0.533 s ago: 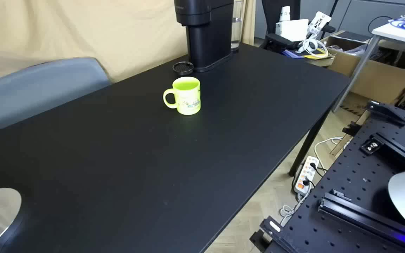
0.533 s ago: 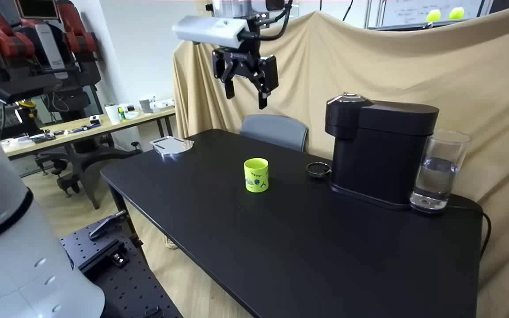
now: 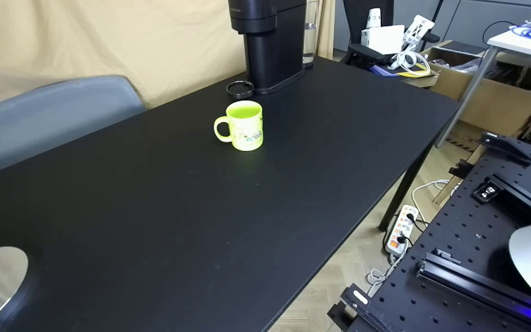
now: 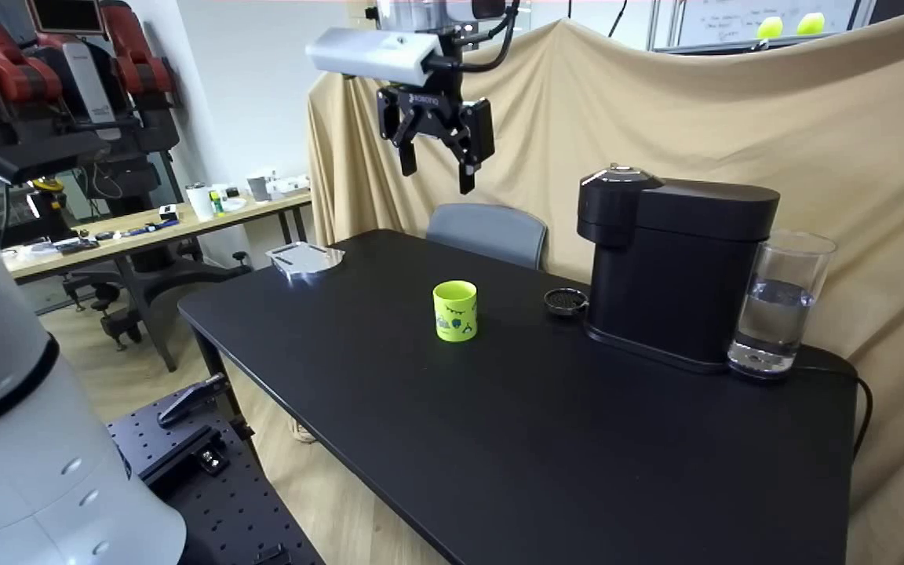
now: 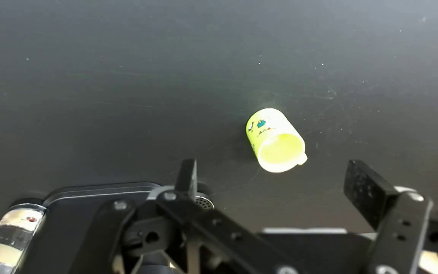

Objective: Move the yellow mug forwards

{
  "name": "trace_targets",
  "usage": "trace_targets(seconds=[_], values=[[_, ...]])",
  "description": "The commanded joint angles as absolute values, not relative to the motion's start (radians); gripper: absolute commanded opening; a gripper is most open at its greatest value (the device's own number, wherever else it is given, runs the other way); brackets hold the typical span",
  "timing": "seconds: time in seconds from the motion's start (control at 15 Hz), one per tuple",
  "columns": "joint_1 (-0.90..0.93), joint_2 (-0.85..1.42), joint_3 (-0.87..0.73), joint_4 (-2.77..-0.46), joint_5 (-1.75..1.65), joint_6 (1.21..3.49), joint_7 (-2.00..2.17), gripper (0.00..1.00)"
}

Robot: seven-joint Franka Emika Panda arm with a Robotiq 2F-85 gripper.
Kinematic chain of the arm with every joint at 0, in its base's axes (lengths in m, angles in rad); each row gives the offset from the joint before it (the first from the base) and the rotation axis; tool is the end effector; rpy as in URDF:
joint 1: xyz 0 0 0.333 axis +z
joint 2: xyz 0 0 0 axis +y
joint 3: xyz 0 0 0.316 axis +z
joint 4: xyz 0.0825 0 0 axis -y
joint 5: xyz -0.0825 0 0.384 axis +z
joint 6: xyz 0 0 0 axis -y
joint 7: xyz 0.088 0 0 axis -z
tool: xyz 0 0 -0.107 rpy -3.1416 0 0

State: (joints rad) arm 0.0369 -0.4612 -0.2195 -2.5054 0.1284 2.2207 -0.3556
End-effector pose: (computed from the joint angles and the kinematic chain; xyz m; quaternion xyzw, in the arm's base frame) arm 0.4127 -0.0748 0.4572 -0.9897 -0.0584 -0.1048 0.0782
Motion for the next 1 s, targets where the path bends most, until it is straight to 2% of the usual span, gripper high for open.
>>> trace_targets(seconds=[0.0, 0.2, 0.4, 0.93], values=[[0.021, -0.460, -0.204, -2.503, 0.137, 2.217, -0.361, 1.00], [0.021, -0.460, -0.204, -2.503, 0.137, 2.217, -0.361, 1.00], [0.024, -0.365, -0.175, -2.470, 0.107, 2.256, -0.342, 1.00], [0.026, 0.104, -0.052, -2.258, -0.003, 2.424, -0.266, 1.00]])
